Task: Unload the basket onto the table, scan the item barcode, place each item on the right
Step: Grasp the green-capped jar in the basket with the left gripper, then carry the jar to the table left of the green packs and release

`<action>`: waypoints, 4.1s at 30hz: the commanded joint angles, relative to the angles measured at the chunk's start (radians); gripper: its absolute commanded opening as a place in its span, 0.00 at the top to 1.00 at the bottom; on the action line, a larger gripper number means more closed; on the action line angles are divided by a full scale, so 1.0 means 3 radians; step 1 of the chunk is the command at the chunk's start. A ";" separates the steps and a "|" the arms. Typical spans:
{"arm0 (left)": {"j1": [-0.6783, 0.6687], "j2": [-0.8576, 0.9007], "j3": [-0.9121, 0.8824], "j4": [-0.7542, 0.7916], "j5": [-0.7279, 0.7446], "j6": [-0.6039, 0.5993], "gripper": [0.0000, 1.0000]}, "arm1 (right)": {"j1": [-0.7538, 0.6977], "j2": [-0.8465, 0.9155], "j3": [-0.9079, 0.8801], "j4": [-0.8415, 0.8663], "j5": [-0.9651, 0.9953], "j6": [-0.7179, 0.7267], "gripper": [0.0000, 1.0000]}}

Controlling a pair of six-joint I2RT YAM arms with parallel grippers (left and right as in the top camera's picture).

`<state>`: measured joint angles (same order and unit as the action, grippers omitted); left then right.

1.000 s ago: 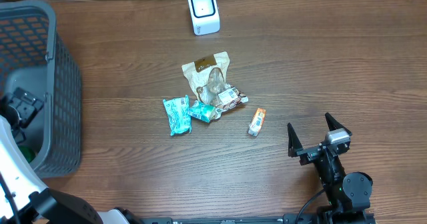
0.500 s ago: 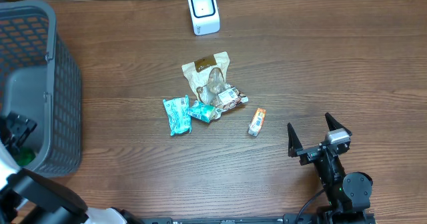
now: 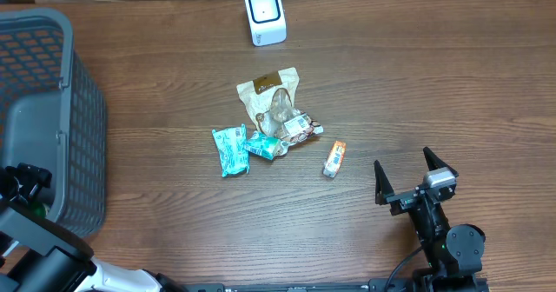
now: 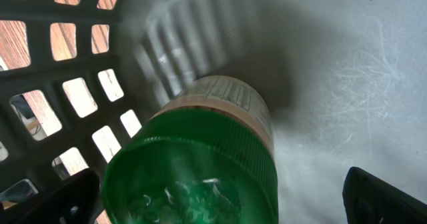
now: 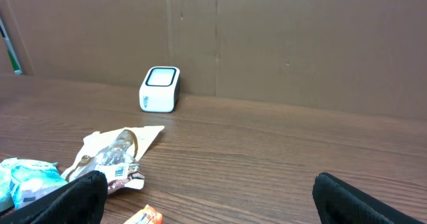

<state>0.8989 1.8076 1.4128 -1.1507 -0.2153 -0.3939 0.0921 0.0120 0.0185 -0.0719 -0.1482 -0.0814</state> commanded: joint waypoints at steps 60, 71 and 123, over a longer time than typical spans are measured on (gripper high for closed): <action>-0.0309 0.0057 -0.0211 0.0580 0.0582 0.0468 0.44 | -0.0009 -0.0031 -0.0036 0.0010 0.0045 0.0013 0.00; -0.0315 0.0057 0.0300 0.0125 0.0637 0.0468 0.58 | -0.0009 -0.0031 -0.0036 0.0010 0.0046 0.0013 0.00; -0.2219 -0.1727 0.1663 -0.0834 0.1900 0.0642 0.60 | -0.0009 -0.0031 -0.0036 0.0010 0.0046 0.0013 0.00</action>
<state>0.3035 1.2789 1.9411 -1.3933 0.4019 -0.2249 0.0921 0.0120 0.0185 -0.0727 -0.1482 -0.0818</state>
